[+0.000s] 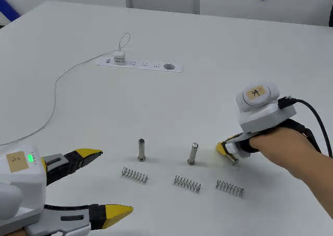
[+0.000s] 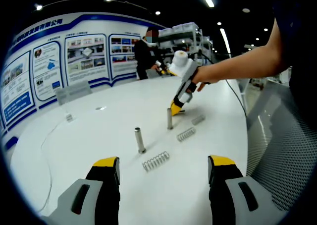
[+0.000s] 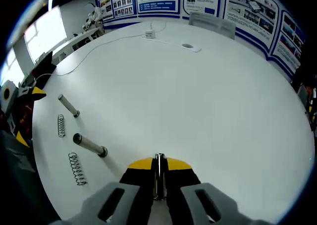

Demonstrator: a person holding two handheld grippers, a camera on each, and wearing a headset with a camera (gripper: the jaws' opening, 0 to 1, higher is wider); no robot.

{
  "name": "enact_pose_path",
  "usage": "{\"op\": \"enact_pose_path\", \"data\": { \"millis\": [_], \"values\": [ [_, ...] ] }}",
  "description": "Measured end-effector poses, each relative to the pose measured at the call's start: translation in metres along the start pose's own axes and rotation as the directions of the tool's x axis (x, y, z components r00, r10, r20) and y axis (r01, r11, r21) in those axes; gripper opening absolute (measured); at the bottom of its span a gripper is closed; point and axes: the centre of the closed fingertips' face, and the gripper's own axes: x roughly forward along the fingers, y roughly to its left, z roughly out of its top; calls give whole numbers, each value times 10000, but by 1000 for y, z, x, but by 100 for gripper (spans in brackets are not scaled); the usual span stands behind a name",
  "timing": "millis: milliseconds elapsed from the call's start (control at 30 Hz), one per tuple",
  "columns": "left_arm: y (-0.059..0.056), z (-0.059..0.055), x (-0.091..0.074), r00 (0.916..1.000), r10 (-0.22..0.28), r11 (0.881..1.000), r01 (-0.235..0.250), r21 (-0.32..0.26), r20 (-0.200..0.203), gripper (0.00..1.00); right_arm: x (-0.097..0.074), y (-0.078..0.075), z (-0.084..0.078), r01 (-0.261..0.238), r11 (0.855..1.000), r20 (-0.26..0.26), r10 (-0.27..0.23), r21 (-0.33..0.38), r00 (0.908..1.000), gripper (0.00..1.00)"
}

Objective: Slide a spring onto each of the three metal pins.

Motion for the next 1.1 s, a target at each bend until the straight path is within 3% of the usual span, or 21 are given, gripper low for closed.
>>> {"op": "enact_pose_path", "data": {
  "millis": [333,433,667,1100],
  "values": [
    [0,7,0,10000,-28,9999,28,170,25,73,0,-2,0,296,9994,158,-299,183,9994,8],
    [1,12,-3,9999,-7,9996,4,278,110,73,-2,-1,5,301,9989,596,-322,364,9977,8],
    [3,12,-6,9999,94,9994,-97,336,100,73,-22,3,9,224,9987,1063,-271,451,9940,8],
    [-4,17,-5,9999,-9,9988,1,492,168,73,-48,5,0,360,9974,1659,-460,627,9851,9]
  ]
}}
